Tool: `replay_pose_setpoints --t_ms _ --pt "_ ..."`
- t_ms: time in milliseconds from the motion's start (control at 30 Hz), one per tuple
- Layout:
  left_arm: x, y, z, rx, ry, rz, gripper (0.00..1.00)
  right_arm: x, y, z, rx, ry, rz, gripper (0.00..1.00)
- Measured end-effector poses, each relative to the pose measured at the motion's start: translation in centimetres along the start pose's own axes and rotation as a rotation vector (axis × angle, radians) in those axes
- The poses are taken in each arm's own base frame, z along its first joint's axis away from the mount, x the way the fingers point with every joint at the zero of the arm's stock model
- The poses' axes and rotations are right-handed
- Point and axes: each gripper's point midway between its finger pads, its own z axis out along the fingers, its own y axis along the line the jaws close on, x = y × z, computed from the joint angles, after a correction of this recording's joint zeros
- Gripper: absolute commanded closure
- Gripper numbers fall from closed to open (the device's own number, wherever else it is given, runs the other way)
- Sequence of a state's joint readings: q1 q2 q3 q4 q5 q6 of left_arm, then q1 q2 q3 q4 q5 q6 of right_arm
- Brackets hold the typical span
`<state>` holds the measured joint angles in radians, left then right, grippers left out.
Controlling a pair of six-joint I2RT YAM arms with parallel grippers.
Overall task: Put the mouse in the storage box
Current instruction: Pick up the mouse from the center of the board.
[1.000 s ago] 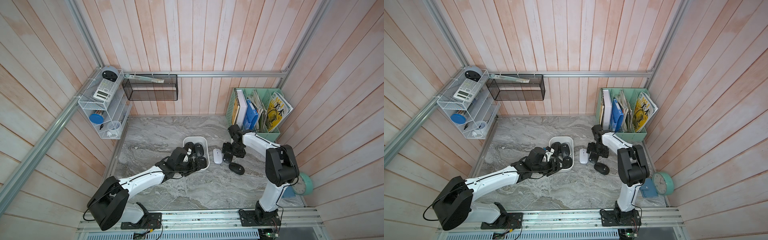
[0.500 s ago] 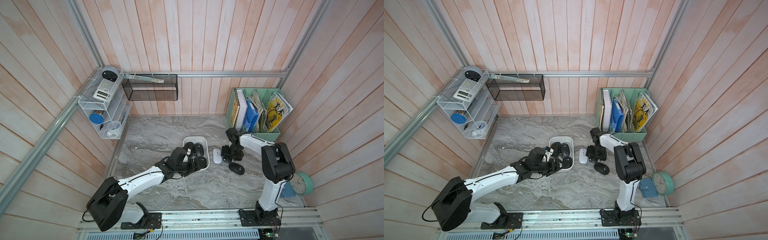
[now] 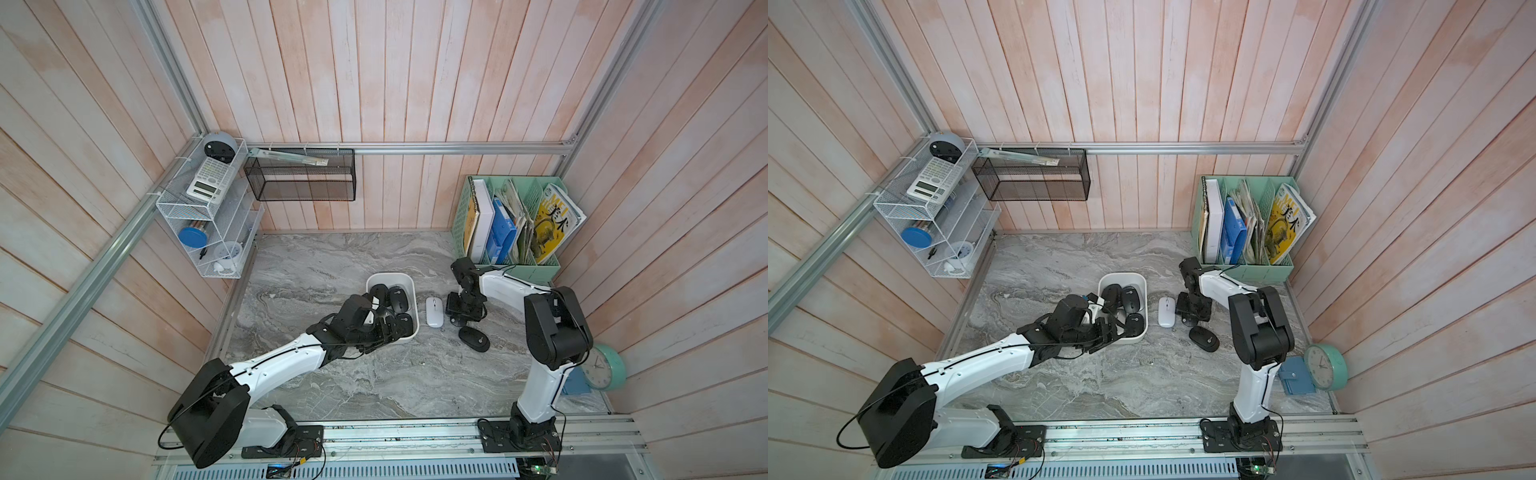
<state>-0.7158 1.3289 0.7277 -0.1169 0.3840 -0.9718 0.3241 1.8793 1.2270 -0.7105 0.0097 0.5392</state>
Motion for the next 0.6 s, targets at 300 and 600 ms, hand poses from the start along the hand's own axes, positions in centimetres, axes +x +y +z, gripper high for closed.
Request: replay_pose_setpoints --t_ms 300,600 --pt "-4.6 1.5 -4.9 0.003 -0.176 -0.073 0.18 -0.3 0.9 -4.0 0.006 -0.108 -0.078 0.38" --pt "-6.5 7.7 -7.4 -0.068 -0.263 -0.248 0.18 1.0 8.0 -9.3 -0.064 -0.205 -0.263 0.38"
